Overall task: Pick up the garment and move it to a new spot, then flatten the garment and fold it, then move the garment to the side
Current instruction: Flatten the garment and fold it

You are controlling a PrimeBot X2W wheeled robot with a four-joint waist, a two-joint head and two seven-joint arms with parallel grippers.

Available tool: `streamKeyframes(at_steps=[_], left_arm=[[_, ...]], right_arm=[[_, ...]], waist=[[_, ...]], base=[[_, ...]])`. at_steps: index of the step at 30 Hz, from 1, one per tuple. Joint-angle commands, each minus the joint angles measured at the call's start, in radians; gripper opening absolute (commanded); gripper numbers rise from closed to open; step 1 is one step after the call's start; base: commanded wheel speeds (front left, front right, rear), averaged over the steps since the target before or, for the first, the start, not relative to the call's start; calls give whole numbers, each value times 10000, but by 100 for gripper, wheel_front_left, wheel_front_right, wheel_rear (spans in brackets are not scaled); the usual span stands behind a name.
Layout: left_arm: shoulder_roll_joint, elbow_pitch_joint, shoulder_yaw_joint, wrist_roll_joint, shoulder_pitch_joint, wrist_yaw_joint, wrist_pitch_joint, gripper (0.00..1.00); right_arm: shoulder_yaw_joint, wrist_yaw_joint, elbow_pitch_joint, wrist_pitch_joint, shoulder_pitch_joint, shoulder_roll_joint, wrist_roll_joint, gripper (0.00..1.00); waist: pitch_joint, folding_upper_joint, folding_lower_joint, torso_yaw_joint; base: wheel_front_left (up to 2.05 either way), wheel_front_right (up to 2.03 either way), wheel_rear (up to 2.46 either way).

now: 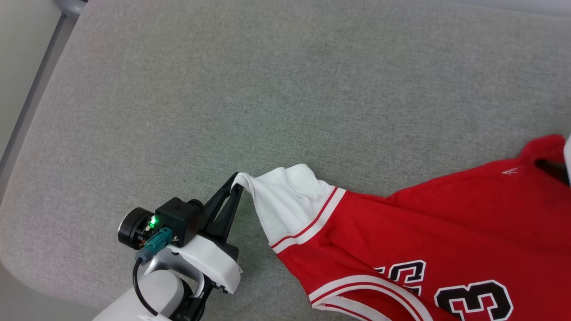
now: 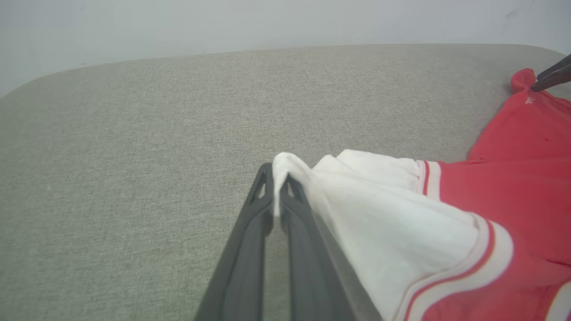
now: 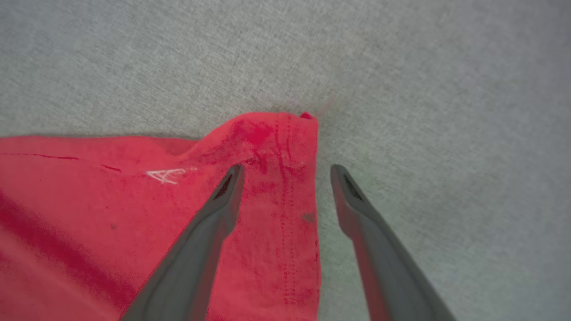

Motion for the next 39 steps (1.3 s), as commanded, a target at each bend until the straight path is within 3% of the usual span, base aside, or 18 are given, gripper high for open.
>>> streamKeyframes(at_steps=[1, 8, 9, 10, 11, 20, 27, 32, 39], left_arm=[[-52, 25, 12, 63, -119, -18, -70, 0], [-234, 290, 65, 94, -252, -136, -93, 0], [-248, 342, 74, 90, -243, -162, -100, 0], [-260, 402, 95, 72, -228, -186, -107, 0], [-263, 465, 109, 48, -207, -197, -114, 0], [181, 626, 573, 3, 116, -226, -150, 0], [793, 20, 934, 179, -644, -186, 144, 0], [1159, -519, 1216, 372, -1700, -240, 622, 0], [1269, -808, 1593, 639, -3989, -598, 1341, 0]], right_arm=[[75, -8, 131, -54, -103, 83, -56, 100], [1272, -5, 1246, -763, 243, 431, -20, 100], [1429, -1, 1264, -1012, 225, 403, -43, 80], [1581, -1, 1284, -1294, 181, 319, -116, 15], [1674, -3, 1342, -1512, 128, 238, -79, 0], [2025, -9, 1070, -4307, -485, 172, 988, 0], [2169, -9, 210, -5856, -508, -169, 1543, 0], [1755, -11, -234, -6723, -772, -266, 1562, 0], [1131, -9, -741, -7060, -1724, -99, 1133, 0]], waist=[[153, 0, -2, 118], [279, 0, -2, 64], [226, 0, -2, 22], [156, 0, -2, -32], [72, 0, -2, -84], [-1563, 0, -2, -993], [-2473, 0, -2, -1661], [-2676, 0, -2, -1979], [-2170, 0, -2, -2265]], base=[[0, 0, 0], [0, 0, 0], [0, 0, 0], [0, 0, 0], [0, 0, 0], [0, 0, 0], [0, 0, 0], [0, 0, 0], [0, 0, 0]])
